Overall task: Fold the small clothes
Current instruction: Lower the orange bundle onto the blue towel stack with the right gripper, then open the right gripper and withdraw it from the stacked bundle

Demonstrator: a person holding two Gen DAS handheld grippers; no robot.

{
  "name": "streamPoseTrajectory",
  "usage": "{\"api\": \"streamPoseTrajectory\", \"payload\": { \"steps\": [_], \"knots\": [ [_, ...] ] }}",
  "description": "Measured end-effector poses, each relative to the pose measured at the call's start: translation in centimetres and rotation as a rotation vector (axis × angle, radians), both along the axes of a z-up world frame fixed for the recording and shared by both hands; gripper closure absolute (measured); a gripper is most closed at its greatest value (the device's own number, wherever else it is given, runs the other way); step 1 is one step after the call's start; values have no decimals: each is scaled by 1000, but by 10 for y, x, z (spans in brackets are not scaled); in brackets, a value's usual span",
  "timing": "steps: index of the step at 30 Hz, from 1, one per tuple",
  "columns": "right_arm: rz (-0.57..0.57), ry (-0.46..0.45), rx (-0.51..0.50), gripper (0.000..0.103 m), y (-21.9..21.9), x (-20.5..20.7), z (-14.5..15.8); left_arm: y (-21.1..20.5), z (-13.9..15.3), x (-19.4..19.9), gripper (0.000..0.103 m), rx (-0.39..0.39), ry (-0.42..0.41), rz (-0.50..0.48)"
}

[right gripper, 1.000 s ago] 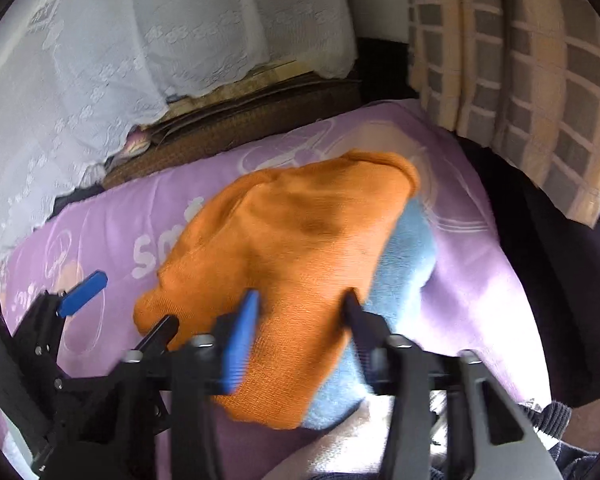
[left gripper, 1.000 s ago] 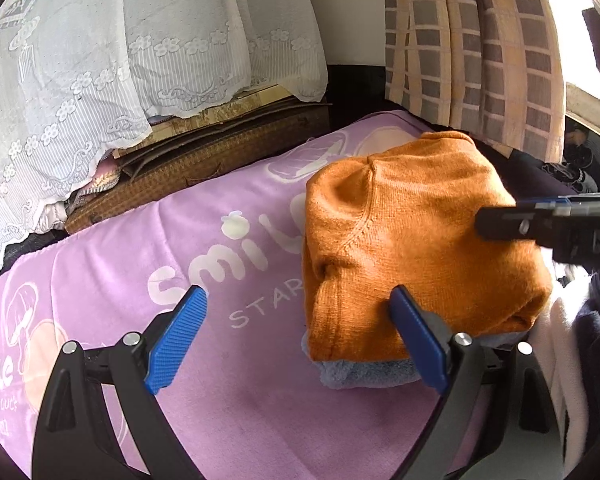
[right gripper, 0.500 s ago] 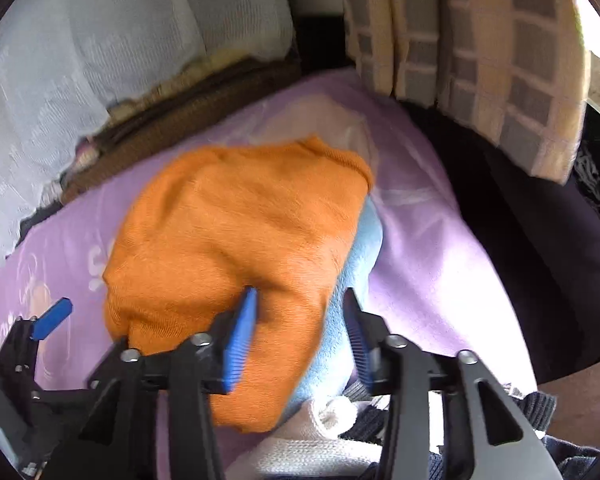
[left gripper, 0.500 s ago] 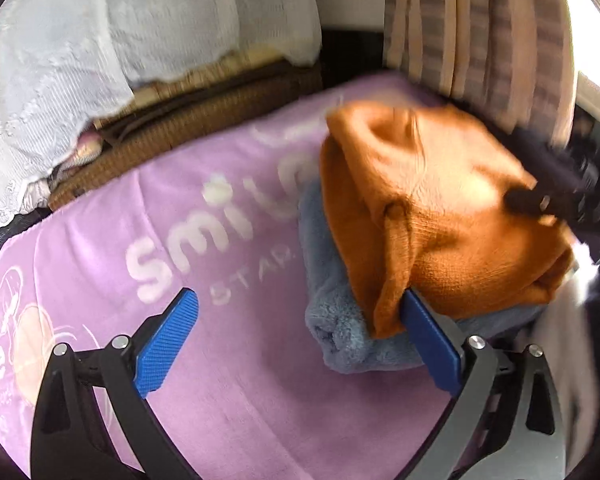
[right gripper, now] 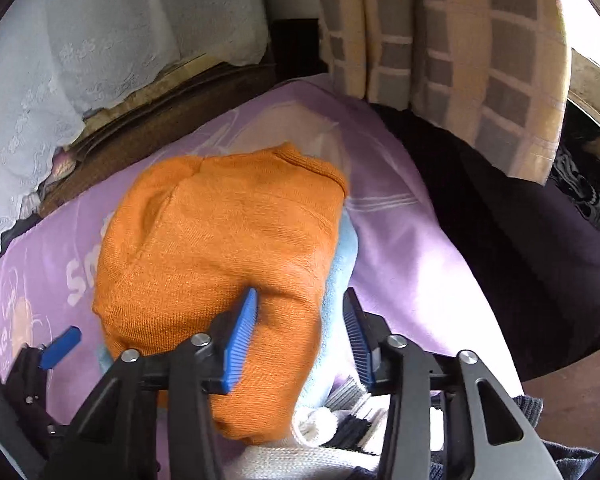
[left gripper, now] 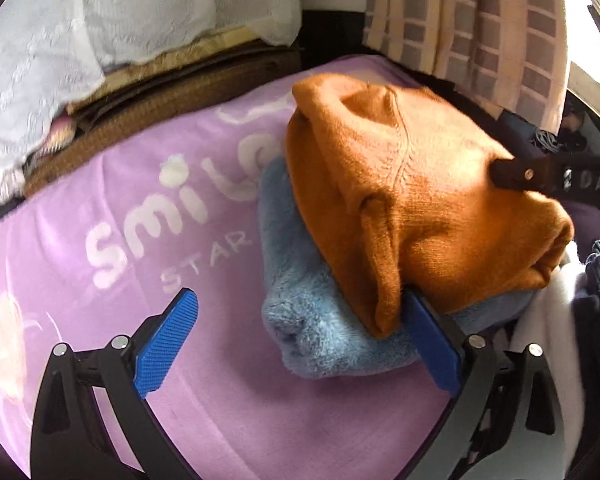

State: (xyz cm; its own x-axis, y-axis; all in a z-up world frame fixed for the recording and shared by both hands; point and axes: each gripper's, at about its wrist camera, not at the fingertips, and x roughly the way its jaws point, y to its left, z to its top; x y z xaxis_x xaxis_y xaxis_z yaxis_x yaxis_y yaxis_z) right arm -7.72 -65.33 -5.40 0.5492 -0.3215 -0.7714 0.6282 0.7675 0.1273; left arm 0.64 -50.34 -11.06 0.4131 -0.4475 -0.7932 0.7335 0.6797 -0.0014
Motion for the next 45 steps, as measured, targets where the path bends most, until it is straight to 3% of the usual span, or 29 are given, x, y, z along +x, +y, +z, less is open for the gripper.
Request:
{"api": "streamPoseTrajectory", "payload": {
  "steps": [3, 4, 8, 13, 16, 17, 20, 22, 25, 27, 28, 30, 32, 34, 36, 38, 40, 45],
  "knots": [
    [23, -49, -47, 56, 11, -8, 11, 11, 3, 8, 5, -34, 56, 13],
    [26, -68, -72, 62, 16, -11, 15, 14, 6, 9, 5, -43, 59, 17],
    [85, -153, -182, 71, 40, -18, 33, 29, 26, 10, 5, -93, 14, 27],
    [150, -124, -186, 84, 40, -1, 32, 38, 62, 26, 5, -198, -33, 86],
    [155, -56, -109, 87, 34, 8, 21, 8, 66, 41, 5, -114, -29, 91],
    [139, -38, -68, 86, 27, 10, 16, -9, 55, 47, 4, -38, -11, 78],
    [155, -39, 8, 87, 21, 7, 9, -28, 21, 54, 4, 79, 11, 91],
    [167, -36, 27, 89, 22, 8, 6, -27, 12, 47, 4, 92, -43, 99],
    [179, -79, -24, 91, 33, 3, 14, -20, 22, 31, 5, 106, -165, 92],
    [183, -143, -79, 91, 42, -8, 26, -9, 35, 25, 5, 53, -185, 86],
    [179, -154, -86, 88, 43, -10, 27, 1, 41, 24, 5, -3, -163, 79],
    [157, -99, -47, 86, 37, -5, 17, 6, 41, 25, 5, -34, -118, 81],
    [147, -47, -1, 84, 27, 5, 9, -7, 22, 27, 4, 43, -72, 56],
    [153, -48, 15, 84, 26, 5, 9, -8, 16, 25, 4, 63, -97, 53],
    [165, -68, 13, 72, 27, 3, 11, -4, 19, 19, 4, 49, -97, 45],
    [185, -101, 21, 43, 28, 0, 15, 6, 26, 13, 5, 26, -75, 32],
    [120, -109, -35, 24, 29, -8, 21, 21, 30, 7, 5, -5, -51, 31],
    [24, -227, -106, 24, 33, -39, 48, 63, 30, -13, 5, -6, -34, 60]
  ]
}}
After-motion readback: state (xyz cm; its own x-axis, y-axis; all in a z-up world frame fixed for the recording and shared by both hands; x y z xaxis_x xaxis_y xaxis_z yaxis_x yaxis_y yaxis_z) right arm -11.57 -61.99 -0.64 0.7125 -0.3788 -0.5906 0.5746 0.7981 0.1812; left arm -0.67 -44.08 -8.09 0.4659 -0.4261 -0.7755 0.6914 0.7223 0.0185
